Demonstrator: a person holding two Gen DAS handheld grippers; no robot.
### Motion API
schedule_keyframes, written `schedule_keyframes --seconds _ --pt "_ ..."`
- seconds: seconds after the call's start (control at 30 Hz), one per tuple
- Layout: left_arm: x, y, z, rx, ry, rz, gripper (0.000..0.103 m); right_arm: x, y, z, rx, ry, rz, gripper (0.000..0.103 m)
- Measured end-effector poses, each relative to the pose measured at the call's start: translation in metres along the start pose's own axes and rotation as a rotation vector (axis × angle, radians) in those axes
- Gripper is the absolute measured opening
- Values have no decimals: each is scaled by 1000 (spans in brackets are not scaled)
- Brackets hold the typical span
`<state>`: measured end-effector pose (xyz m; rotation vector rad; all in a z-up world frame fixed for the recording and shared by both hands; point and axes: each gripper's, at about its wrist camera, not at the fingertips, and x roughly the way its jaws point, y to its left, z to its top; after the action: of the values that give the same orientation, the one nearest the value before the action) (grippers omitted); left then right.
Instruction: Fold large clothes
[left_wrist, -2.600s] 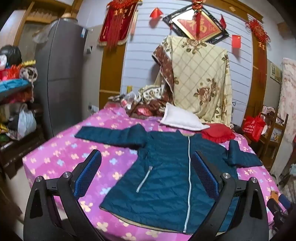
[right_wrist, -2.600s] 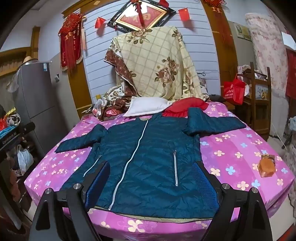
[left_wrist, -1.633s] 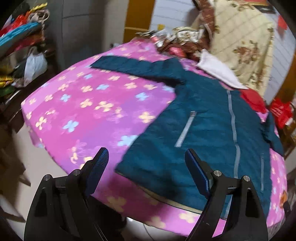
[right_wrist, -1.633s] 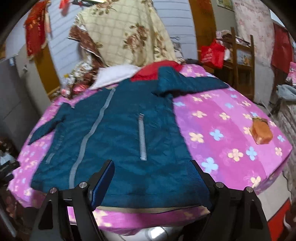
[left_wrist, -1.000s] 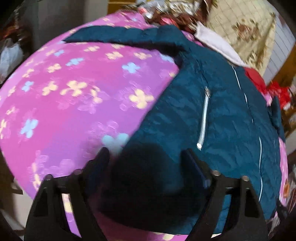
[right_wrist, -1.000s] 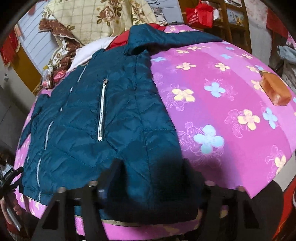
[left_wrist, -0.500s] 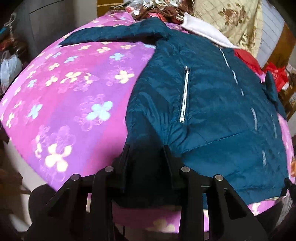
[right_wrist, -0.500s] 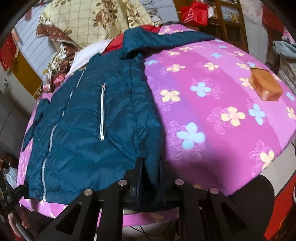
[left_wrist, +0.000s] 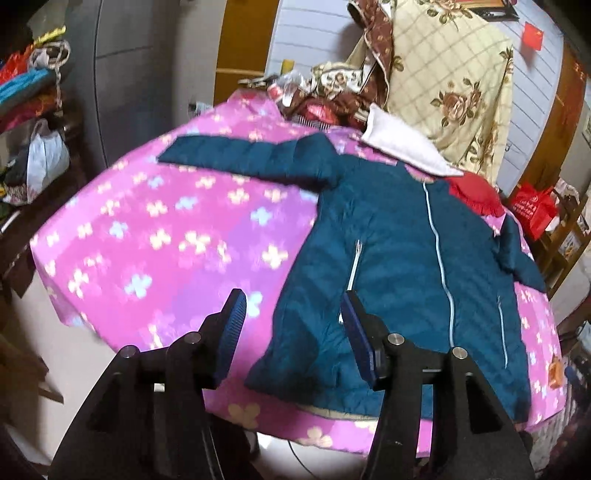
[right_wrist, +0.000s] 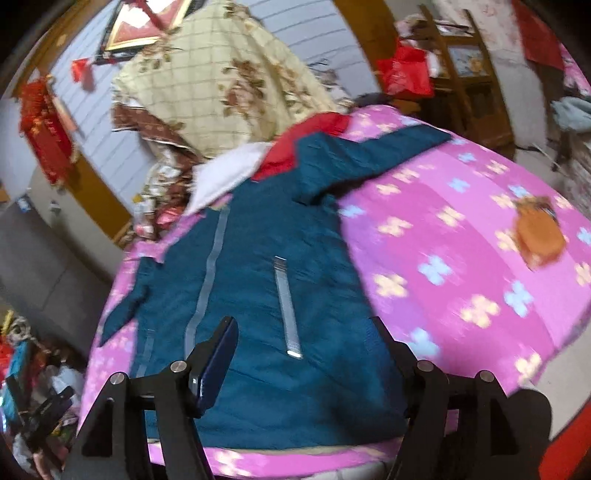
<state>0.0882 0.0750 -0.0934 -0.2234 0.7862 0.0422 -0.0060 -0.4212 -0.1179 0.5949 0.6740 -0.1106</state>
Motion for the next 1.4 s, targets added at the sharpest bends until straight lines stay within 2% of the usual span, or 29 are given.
schedule_keyframes --seconds 0.1,0.23,0.27,0.33,0.43,0.57,0.67,0.87,1.07,1.27,1.4 --pt "-8 5 24 -4 -29 -19 53 3 47 17 -62 6 93 68" --pt "-6 23 68 -30 -57 16 54 37 110 26 -142 60 201 68" --pt "-2 29 77 -40 -57 26 55 52 123 25 -154 79 211 68" --pt "12 49 98 -86 -58 41 67 84 146 20 -185 103 203 68" --pt "41 80 127 -160 -78 32 68 137 166 10 -211 156 171 68" --pt "101 131 158 -295 -21 -44 68 193 171 -3 -183 207 194 68" --pt "144 168 171 -433 16 -56 68 231 167 -11 -171 233 219 68" --pt "217 216 189 -553 62 -49 68 279 155 -24 -166 300 284 68" --pt "289 255 196 -733 89 -128 67 284 155 -35 -237 285 304 69" --pt "328 273 207 -768 87 -150 67 288 152 -44 -262 260 294 69" --pt "344 278 219 -772 50 -157 68 290 152 -45 -272 255 292 69"
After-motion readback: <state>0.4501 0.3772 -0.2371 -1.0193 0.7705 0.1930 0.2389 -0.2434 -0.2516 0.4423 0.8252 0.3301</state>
